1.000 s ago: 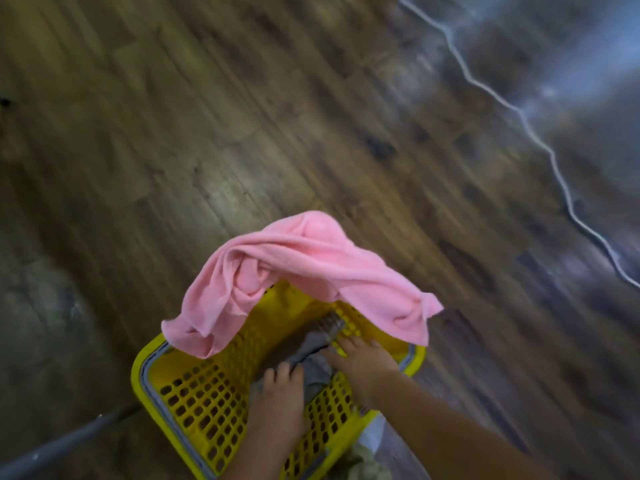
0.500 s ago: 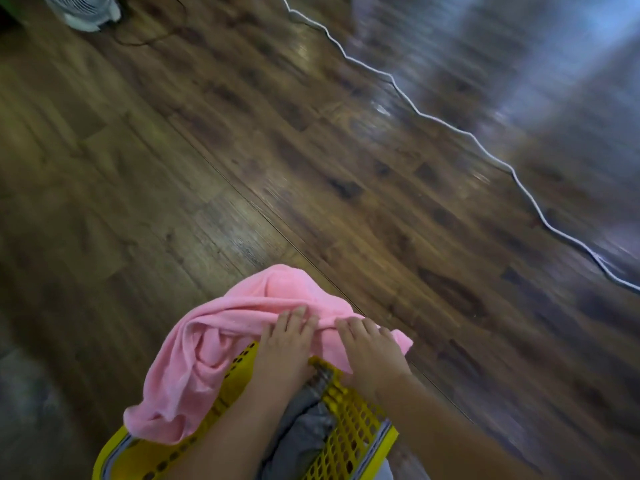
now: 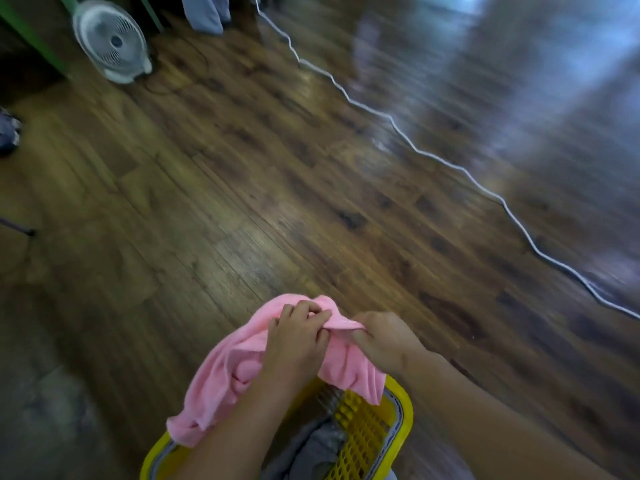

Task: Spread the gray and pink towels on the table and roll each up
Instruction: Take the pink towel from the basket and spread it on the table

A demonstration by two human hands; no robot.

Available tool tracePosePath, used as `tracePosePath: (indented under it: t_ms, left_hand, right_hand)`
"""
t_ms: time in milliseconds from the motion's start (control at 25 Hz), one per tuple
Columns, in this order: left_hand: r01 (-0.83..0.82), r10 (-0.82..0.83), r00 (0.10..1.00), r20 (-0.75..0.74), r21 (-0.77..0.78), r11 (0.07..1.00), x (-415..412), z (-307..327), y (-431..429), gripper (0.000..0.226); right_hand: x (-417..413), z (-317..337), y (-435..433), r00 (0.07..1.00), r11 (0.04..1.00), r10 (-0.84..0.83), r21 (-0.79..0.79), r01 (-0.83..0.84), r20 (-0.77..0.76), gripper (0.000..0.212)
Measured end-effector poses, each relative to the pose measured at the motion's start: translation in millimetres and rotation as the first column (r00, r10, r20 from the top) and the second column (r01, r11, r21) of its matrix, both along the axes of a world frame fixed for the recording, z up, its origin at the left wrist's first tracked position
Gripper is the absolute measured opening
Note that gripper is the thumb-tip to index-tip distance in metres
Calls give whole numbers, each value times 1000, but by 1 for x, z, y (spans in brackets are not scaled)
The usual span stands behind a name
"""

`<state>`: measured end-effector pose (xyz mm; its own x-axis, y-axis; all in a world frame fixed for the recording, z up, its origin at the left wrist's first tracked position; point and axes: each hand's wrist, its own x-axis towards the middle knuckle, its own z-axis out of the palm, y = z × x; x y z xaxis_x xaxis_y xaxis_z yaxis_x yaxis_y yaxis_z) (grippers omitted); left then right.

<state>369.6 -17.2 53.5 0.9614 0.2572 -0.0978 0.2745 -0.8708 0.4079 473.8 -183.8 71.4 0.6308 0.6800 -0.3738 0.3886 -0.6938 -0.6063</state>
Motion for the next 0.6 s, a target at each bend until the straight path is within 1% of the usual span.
tracePosePath:
  t_ms: [80, 120, 200, 240, 320, 360, 400, 440, 480, 520, 560, 600]
  left_hand:
    - [13, 4, 994, 113, -153, 988, 7, 67, 20, 42]
    - [15, 24, 988, 150, -254, 967, 10, 103, 29, 40]
    - [11, 67, 980, 187, -392, 920, 19, 183, 45, 34]
    - [-24, 119, 974, 194, -434, 901, 22, 226, 52, 30]
    - [-98, 239, 944, 228, -499, 861, 18, 309, 63, 19]
    - [-103, 256, 931, 259, -487, 868, 10, 346, 69, 22]
    - [-95, 234, 932, 277, -436, 895, 2, 381, 76, 28]
    - [-93, 192, 941, 279, -331, 939, -10, 412, 82, 33]
    - [-85, 131, 950, 283, -170, 982, -24, 442, 88, 34]
    - [-75, 68, 951, 301, 12, 997, -34, 466, 93, 32]
    - [-92, 31, 943, 331, 170, 981, -43, 488, 96, 28]
    - [-139, 33, 931, 364, 267, 954, -50, 509, 102, 26]
  right_hand:
    - [10, 73, 13, 998, 996, 9, 87, -3, -70, 22]
    - [16, 105, 20, 996, 991, 20, 133, -7, -92, 22]
    - [27, 174, 41, 995, 971, 36, 239, -14, -89, 22]
    - [34, 211, 55, 997, 956, 42, 294, -20, -70, 24]
    - [42, 292, 79, 996, 924, 85, 374, -78, -3, 20]
    - [43, 338, 89, 992, 908, 116, 401, -124, 44, 18]
    - [45, 383, 96, 985, 894, 151, 413, -173, 87, 18]
    - [43, 427, 101, 970, 880, 208, 409, -242, 129, 18]
    - [37, 472, 106, 940, 863, 286, 377, -337, 184, 18]
    - [29, 509, 109, 895, 836, 366, 333, -437, 256, 18]
    - [20, 544, 112, 839, 803, 431, 282, -525, 332, 20]
    - [11, 578, 113, 785, 778, 473, 230, -585, 399, 24]
